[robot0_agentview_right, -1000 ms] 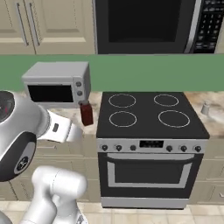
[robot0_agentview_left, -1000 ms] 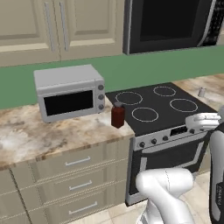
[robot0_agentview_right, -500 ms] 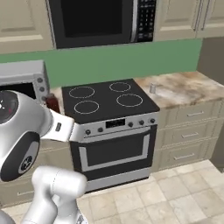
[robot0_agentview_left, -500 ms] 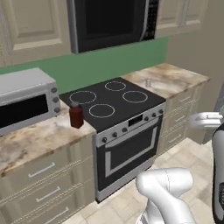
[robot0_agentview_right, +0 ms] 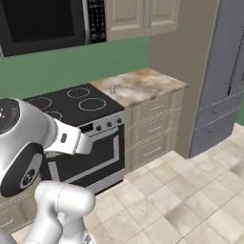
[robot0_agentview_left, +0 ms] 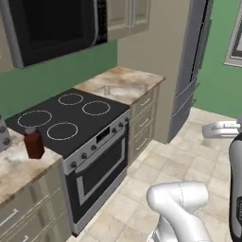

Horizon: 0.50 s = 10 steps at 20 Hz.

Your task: Collect the paprika, ketchup, and shaker from the cabinet and place them next to the stove.

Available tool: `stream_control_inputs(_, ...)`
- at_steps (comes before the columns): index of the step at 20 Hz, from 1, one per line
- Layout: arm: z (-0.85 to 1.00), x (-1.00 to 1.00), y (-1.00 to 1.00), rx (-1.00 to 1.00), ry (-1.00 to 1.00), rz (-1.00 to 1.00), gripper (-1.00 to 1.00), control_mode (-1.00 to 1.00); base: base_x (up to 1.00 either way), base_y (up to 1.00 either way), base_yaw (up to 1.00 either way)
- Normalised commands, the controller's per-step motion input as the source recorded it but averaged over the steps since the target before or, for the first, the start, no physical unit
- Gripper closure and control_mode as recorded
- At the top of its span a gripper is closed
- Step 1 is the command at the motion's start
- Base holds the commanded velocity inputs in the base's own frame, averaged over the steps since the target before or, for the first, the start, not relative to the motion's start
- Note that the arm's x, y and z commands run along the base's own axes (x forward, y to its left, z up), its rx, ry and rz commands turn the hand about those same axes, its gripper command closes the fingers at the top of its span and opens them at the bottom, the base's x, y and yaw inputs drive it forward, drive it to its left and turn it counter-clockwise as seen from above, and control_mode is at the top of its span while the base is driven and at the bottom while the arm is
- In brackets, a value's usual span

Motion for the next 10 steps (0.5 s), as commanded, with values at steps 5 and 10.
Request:
stream_control_inputs(5,0.0,0.0,0.0,0.0,0.0,0.0,-1.0,1.0,0.08,-0.34,-0.52)
stream_control_inputs(10,0.0,0.0,0.0,0.0,0.0,0.0,-1.0,1.0,0.0,-0.47,-0.51)
